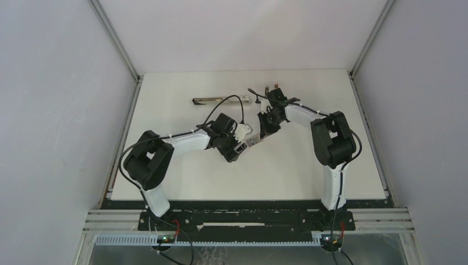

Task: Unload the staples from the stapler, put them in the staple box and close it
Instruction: Close the staple box at the center of the board.

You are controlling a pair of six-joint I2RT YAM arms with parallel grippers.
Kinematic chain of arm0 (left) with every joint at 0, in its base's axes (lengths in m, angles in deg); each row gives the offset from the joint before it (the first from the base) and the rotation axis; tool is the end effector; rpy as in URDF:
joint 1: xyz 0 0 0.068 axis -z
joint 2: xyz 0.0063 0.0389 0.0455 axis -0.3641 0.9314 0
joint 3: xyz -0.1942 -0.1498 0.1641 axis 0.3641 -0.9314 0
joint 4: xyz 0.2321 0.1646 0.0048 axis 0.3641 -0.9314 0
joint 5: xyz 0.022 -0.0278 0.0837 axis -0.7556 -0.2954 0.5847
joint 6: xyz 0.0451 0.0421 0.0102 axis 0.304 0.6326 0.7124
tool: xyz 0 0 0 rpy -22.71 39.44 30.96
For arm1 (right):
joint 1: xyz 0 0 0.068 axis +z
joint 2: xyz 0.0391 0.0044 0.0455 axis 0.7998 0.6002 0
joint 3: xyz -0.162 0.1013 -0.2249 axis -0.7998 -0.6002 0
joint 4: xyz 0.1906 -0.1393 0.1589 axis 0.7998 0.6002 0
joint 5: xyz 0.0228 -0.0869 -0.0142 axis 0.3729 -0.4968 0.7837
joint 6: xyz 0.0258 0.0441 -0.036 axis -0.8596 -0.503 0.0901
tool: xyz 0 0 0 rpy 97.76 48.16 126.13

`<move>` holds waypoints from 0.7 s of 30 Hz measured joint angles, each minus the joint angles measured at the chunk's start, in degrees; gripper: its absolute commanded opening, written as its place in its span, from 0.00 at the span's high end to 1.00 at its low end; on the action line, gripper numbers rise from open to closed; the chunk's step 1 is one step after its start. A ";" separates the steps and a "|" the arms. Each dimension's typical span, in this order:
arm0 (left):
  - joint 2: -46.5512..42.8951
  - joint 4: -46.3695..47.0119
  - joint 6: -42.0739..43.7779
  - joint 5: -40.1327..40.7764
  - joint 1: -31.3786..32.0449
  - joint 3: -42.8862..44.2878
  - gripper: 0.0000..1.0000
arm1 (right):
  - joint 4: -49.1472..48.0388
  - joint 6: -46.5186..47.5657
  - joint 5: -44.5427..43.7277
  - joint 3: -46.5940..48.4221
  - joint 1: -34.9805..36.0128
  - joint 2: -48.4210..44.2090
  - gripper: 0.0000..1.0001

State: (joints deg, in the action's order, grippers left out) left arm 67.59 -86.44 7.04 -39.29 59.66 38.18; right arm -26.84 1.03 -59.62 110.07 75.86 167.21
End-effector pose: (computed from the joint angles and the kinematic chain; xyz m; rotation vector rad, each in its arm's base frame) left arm 0.2945 -0.2438 0.1560 1.2631 2.3508 -0.3785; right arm 0.4016 0.1878 0.1588 -0.5930 2.7314 0.6454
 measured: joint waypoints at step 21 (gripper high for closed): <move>-2.62 16.22 -1.95 -4.68 -2.49 -8.39 0.38 | -0.07 -0.61 0.59 0.00 1.46 0.00 1.00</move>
State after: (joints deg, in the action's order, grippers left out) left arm 64.96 -70.22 5.10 -43.96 57.16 29.79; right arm -26.90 0.42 -59.03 110.07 77.32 167.21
